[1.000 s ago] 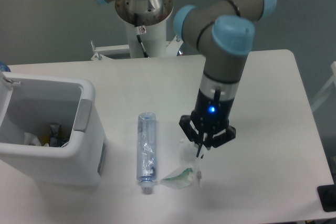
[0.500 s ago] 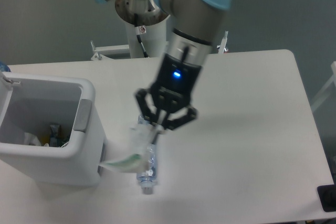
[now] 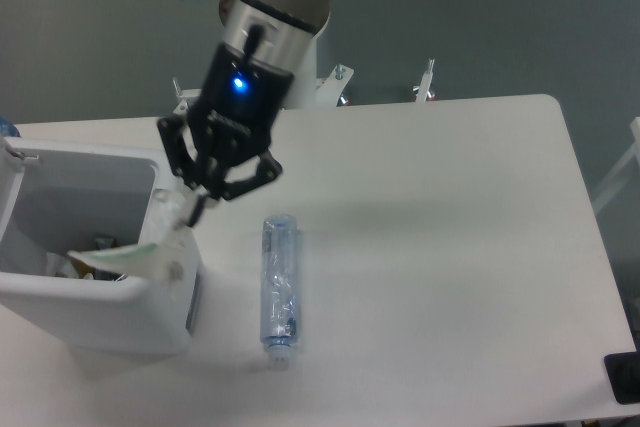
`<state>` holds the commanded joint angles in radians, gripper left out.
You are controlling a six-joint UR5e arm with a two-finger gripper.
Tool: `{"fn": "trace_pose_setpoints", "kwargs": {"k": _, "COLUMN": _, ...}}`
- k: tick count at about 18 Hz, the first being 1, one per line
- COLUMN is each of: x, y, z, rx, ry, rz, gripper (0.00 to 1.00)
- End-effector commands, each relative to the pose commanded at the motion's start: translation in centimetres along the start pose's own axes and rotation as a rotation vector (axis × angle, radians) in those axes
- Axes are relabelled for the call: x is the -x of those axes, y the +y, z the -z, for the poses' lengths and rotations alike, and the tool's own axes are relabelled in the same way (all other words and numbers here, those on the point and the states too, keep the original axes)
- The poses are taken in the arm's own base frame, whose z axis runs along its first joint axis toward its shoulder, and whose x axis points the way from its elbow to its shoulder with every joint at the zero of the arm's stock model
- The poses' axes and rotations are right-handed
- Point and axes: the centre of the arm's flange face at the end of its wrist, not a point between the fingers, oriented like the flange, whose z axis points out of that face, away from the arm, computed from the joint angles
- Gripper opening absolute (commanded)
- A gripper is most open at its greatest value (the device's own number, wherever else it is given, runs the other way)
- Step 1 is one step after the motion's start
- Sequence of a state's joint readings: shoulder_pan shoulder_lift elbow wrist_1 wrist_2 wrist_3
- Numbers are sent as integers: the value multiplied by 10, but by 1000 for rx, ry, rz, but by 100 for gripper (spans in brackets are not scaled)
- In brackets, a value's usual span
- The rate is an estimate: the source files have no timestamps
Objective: Place the trash in the trash can
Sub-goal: 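Carry the wrapper over the white bin and lower it inside, then open the gripper to release the wrapper and move toward the bottle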
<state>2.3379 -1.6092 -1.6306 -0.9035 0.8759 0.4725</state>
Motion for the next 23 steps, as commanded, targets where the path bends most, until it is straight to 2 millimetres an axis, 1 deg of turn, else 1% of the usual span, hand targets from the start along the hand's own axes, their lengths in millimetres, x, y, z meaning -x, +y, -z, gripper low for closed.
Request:
{"fn": "trace_pose_setpoints", "kwargs": {"k": 2, "x": -14, "y": -1, "z": -9, "rx": 8, "ry": 24, "rz": -14, "gripper": 0}}
{"fn": "trace_pose_setpoints", "kwargs": {"k": 4, "x": -17, "y": 3, "z": -20, "rx": 24, "ry": 40, "rz": -11, "gripper": 0}}
{"fn": "trace_pose_setpoints", "kwargs": {"k": 6, "x": -17, "y": 5, "z": -28, "rx": 34, "ry": 50, "rz": -12, "gripper": 8}}
{"fn": "trace_pose_setpoints", "kwargs": {"k": 7, "x": -16, "y": 5, "z": -30, "rx": 36, "ry": 52, "rz": -12, "gripper": 9}}
{"fn": "trace_pose_setpoints", "kwargs": {"k": 8, "x": -18, "y": 5, "z": -33, "rx": 37, "ry": 55, "rz": -15, "gripper": 15}}
{"fn": "trace_pose_setpoints", "kwargs": {"k": 9, "x": -18, "y": 5, "z": -34, "rx": 38, "ry": 57, "rz": -18, "gripper": 32}}
{"fn": "trace_pose_setpoints", "kwargs": {"k": 10, "x": -17, "y": 6, "z": -35, "rx": 38, "ry": 57, "rz": -24, "gripper": 61}}
{"fn": "trace_pose_setpoints", "kwargs": {"k": 11, "x": -15, "y": 6, "z": -39, "rx": 38, "ry": 57, "rz": -32, "gripper": 75}}
{"fn": "trace_pose_setpoints", "kwargs": {"k": 13, "x": -13, "y": 7, "z": -41, "rx": 38, "ry": 56, "rz": -38, "gripper": 83}}
{"fn": "trace_pose_setpoints", "kwargs": {"k": 15, "x": -10, "y": 7, "z": -42, "rx": 40, "ry": 56, "rz": -35, "gripper": 84}}
{"fn": "trace_pose_setpoints", "kwargs": {"k": 17, "x": 3, "y": 8, "z": -35, "rx": 34, "ry": 37, "rz": -18, "gripper": 85}}
{"fn": "trace_pose_setpoints", "kwargs": {"k": 21, "x": 52, "y": 5, "z": -1, "rx": -6, "ry": -41, "rz": 43, "gripper": 88}}
{"fn": "trace_pose_setpoints", "kwargs": {"k": 23, "x": 84, "y": 6, "z": 0, "rx": -3, "ry": -69, "rz": 78, "gripper": 91}}
